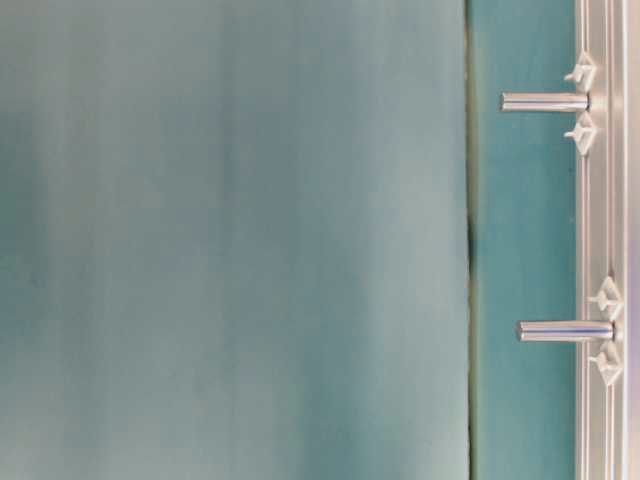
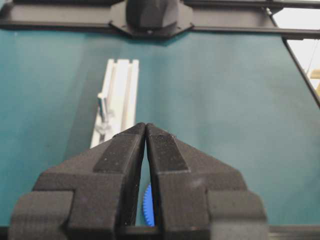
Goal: Find the location of the shaft and insert the large gear.
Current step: 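Grasp the large blue gear by its hub with the left gripper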
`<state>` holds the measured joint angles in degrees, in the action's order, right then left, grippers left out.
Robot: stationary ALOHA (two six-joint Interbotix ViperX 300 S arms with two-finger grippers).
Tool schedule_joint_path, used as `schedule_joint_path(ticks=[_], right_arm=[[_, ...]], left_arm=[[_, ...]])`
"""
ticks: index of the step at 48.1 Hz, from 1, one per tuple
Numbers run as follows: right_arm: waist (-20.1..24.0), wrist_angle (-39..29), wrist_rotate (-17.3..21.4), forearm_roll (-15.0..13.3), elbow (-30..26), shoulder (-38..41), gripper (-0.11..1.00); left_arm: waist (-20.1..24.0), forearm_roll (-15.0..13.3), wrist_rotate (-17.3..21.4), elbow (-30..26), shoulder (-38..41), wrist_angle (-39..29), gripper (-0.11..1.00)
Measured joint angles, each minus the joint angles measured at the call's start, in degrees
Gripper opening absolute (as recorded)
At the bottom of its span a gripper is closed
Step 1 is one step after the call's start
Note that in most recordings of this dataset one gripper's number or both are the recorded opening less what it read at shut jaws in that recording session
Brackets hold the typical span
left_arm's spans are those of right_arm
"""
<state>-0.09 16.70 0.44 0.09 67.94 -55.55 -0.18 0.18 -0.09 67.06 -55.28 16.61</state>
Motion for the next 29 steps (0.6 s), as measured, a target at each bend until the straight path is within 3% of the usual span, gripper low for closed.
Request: schedule_joint_path(ticks=[3, 10, 20, 29], right_arm=[[0.00, -0.53, 0.00, 0.35, 0.00, 0.18, 0.17], [0.09, -10.46, 2.11, 3.25, 0.00, 0.53, 0.08], [0.00, -23.82, 4.04, 3.43, -1.49, 0.62, 0.08], [-0.70, -30.32, 4.13, 3.08, -3.16, 1.23, 0.08]], left_arm=[[-0.18, 0.26, -0.62, -0.18, 1.14, -0.88, 0.14], [-1.93, 0.62, -2.20, -2.72, 8.17, -4.39, 0.02], [-4.57, 0.70, -2.29, -7.82, 17.93, -8.09, 0.02], [-5.36, 0.70, -2.29, -12.30, 26.10, -14.15, 0.04]])
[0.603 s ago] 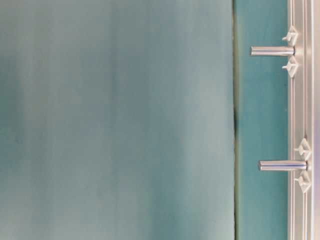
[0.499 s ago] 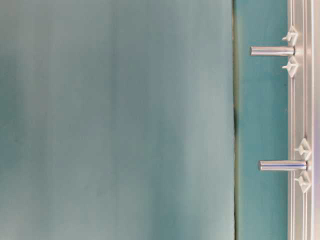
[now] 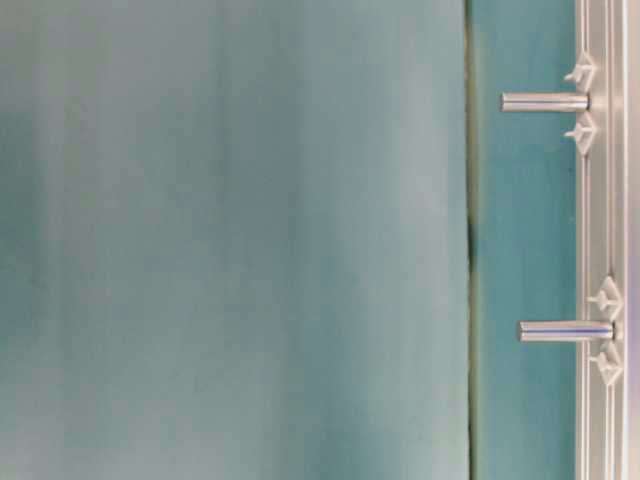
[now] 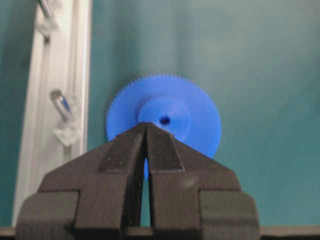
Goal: Find the location of the shaft and insert the large gear.
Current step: 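Grasp the large blue gear by its hub with the left gripper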
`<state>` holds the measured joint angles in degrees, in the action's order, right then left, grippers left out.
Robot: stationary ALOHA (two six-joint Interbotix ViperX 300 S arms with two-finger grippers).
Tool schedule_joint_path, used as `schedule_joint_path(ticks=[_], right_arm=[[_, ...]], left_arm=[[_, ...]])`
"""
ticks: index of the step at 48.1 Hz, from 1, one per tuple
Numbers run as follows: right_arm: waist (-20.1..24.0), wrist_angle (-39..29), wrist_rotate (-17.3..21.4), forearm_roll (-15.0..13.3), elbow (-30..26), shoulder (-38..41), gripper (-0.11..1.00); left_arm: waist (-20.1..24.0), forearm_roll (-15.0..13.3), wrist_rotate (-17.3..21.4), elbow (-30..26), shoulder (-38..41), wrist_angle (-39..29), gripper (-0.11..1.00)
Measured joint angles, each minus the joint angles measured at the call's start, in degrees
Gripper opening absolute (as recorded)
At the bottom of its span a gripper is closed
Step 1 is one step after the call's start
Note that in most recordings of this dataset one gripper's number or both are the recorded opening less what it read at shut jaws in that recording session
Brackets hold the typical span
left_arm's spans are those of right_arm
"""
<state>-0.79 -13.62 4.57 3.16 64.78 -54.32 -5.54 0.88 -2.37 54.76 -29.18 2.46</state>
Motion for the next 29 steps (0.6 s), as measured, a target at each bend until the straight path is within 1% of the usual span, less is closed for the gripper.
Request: schedule_joint_path(ticks=[3, 6, 9, 16, 19, 22, 29], right_arm=[[-0.18, -1.32, 0.00, -0.26, -0.18, 0.26, 0.09], [-0.35, -2.37, 0.09, -0.79, -0.18, 0.53, 0.09], [-0.62, -2.81, 0.00, -1.14, -0.18, 0.70, 0.09], [-0.79, -4.57, 0.09, -1.23, -0.18, 0.70, 0.11], [-0.88, -5.19, 0.09, -1.23, -0.18, 0.70, 0.12], [-0.97, -5.54, 0.09, -1.23, -0.18, 0.70, 0.13], [-1.14, -5.98, 0.09, -1.23, -0.09, 0.70, 0.14]], left_arm=[[-0.26, 0.00, 0.35, -1.49, 2.64, -0.79, 0.09], [-0.53, -0.09, 0.62, -2.64, 5.89, -0.97, 0.19], [-0.62, 0.00, 0.53, -3.34, 8.53, -1.14, 0.35], [-0.79, 0.00, 0.26, -4.66, 12.83, -1.23, 0.77], [-0.97, 0.00, 0.26, -5.27, 14.24, -1.41, 0.89], [-1.23, 0.00, 0.26, -6.06, 15.82, -1.49, 0.94], [-1.49, 0.00, 0.44, -8.61, 20.04, -1.67, 0.92]])
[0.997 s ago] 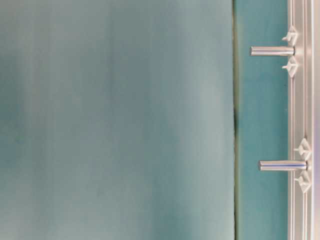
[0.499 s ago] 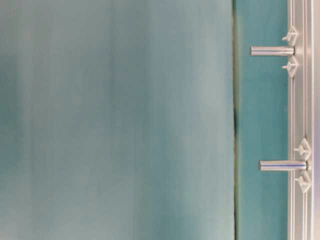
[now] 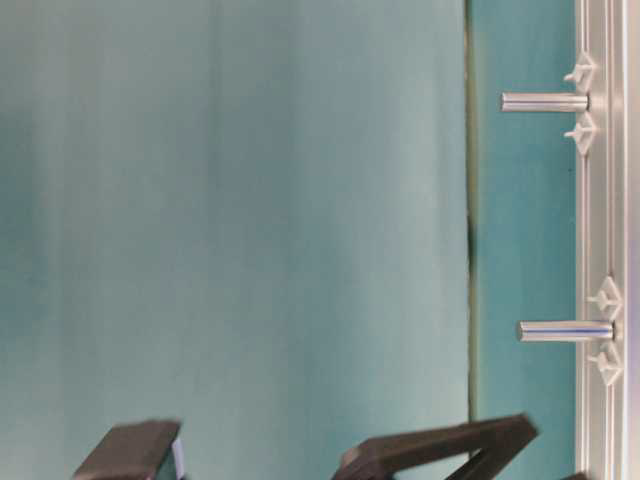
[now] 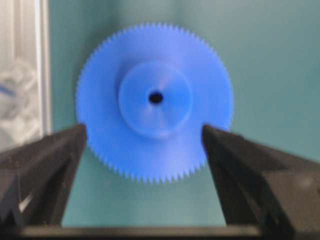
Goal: Find the location of the shaft and insert the large gear.
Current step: 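Grasp the large blue gear by its hub with the left gripper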
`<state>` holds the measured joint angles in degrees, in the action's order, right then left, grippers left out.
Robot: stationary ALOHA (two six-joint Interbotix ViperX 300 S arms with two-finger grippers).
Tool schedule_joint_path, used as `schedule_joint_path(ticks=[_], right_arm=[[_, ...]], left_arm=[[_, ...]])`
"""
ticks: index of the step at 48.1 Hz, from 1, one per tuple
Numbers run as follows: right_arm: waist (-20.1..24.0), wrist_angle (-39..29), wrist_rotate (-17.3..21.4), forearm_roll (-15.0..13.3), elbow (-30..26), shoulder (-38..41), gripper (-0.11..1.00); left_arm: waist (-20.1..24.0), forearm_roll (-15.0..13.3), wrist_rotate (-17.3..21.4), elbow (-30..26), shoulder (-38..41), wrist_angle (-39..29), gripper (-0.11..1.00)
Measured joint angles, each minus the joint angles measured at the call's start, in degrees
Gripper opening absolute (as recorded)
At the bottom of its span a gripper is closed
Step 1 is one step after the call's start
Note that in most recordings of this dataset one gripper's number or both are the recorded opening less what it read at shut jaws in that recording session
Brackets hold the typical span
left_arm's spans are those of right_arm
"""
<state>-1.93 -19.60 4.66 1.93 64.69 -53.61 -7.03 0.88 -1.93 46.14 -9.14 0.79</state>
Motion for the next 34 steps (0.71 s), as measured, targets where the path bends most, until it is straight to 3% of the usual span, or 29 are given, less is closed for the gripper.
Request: schedule_joint_path(ticks=[19, 34], right_arm=[[-0.18, -2.20, -0.09, 0.00, 0.00, -0.70, 0.14], [-0.35, -2.29, 0.00, 0.00, 0.88, -2.81, 0.14]], left_arm=[[-0.44, -0.09, 0.00, -7.47, 12.22, -3.78, 0.92], [-0.70, 0.00, 0.09, -10.46, 15.73, -6.33, 0.92]])
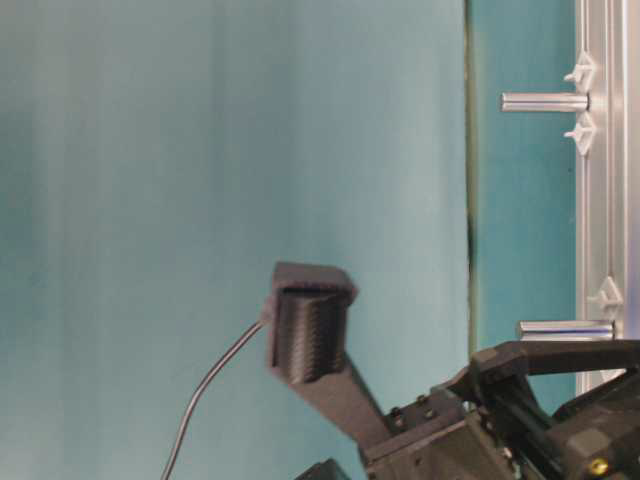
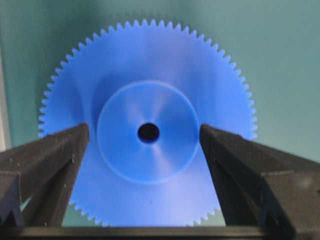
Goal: Find the location of the shaft and insert the large gear.
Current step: 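Grasp the large blue gear by its hub with the left gripper, then lift the blue gear and carry it over the rail toward the shafts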
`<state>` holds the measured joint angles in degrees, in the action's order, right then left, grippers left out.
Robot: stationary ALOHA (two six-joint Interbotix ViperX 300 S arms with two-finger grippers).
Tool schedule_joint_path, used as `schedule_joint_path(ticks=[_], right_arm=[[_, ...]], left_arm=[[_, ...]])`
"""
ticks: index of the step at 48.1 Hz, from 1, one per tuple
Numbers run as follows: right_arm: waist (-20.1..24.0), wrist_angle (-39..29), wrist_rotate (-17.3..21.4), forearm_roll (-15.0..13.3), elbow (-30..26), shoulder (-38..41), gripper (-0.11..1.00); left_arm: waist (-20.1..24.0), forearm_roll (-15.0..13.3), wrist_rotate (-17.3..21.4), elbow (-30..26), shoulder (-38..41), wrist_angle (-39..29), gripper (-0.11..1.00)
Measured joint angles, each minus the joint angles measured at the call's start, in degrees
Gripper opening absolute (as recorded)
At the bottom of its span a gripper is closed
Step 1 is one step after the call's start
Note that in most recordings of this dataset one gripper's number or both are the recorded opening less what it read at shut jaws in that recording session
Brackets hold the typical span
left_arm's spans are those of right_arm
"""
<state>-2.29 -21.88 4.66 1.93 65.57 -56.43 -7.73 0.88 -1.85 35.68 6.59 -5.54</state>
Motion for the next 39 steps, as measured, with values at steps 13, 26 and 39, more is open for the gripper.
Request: schedule_joint_path(ticks=[13, 26, 39], right_arm=[[-0.09, -0.88, -0.09, 0.00, 0.35, -0.79, 0.14], [-0.09, -1.05, 0.00, 0.00, 0.70, -1.32, 0.14], [-0.09, -3.08, 0.00, 0.00, 0.79, -2.55, 0.14]], left_arm=[[0.00, 0.00, 0.35, -0.35, 0.97, -1.49, 0.92], [0.00, 0.00, 0.18, -0.53, 1.23, -1.49, 0.92], [0.00, 0.00, -0.18, -0.62, 1.41, -1.49, 0.92]])
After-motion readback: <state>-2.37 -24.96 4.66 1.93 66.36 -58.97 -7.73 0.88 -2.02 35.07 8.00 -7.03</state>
